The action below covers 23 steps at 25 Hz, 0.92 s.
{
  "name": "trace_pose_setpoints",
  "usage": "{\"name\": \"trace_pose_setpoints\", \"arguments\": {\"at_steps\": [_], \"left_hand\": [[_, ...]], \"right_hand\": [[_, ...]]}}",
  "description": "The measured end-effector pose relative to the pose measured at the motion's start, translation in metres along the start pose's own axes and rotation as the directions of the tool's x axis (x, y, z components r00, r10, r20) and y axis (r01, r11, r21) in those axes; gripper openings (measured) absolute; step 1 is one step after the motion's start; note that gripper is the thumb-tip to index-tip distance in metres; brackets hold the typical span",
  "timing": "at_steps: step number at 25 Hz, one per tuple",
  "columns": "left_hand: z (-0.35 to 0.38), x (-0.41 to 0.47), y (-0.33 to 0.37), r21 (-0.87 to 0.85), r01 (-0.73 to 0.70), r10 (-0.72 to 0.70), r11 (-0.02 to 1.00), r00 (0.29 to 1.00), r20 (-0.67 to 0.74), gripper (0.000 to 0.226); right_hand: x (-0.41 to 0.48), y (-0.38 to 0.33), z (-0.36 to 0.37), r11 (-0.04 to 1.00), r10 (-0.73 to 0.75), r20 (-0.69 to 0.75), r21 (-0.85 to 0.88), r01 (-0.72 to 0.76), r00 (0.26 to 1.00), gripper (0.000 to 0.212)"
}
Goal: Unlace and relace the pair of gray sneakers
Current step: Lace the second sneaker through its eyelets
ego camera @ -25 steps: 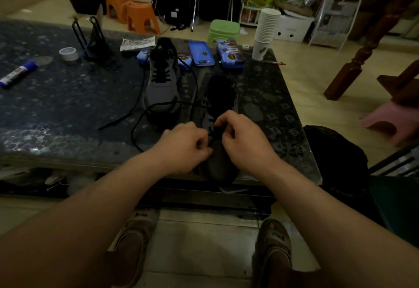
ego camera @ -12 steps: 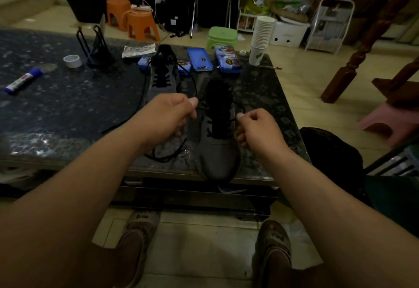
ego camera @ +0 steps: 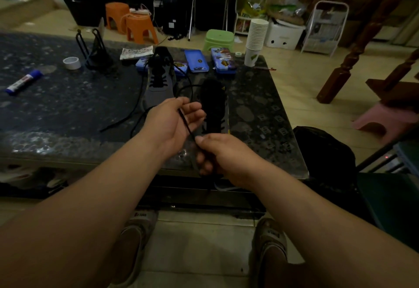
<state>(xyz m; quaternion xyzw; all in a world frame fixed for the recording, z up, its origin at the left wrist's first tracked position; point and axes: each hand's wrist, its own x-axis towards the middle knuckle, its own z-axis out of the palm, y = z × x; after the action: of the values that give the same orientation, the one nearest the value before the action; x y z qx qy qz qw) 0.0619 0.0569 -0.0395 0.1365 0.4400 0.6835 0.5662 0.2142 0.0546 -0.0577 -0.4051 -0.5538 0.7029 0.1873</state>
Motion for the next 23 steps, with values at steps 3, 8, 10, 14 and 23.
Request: {"name": "trace_pose_setpoints", "arguments": {"at_steps": [3,8,10,14,23], "left_hand": [[-0.01,0.004,0.007,0.038,-0.001,0.007,0.999,0.989,-0.145,0.013],[-0.027,-0.013,0.004,0.88,-0.137,0.613,0.455,0.765,-0.198,0.042],[-0.013,-0.027,-0.006,0.904,-0.399,0.65,0.152,0.73,0.213,0.038],[0.009,-0.035,-0.028,0.914,-0.343,0.121,0.217,0.938,0.324,0.038],[-0.025,-0.017,-0.007,0.94,-0.323,0.19,0.108,0.935,0.299,0.019]], "right_hand": [[0.004,0.005,-0.017,0.993,-0.016,-0.161,-0.116,-0.003,0.987,0.021],[0.0,-0.002,-0.037,0.976,-0.081,-0.293,-0.215,0.017,0.953,0.016],[-0.004,-0.012,-0.027,0.95,-0.168,-0.247,-0.3,0.089,0.955,0.013],[-0.002,-0.026,-0.023,0.902,-0.288,-0.197,-0.385,0.196,0.937,0.013],[0.013,-0.011,-0.066,0.965,-0.193,-0.276,-0.229,0.131,0.942,0.01]]}}
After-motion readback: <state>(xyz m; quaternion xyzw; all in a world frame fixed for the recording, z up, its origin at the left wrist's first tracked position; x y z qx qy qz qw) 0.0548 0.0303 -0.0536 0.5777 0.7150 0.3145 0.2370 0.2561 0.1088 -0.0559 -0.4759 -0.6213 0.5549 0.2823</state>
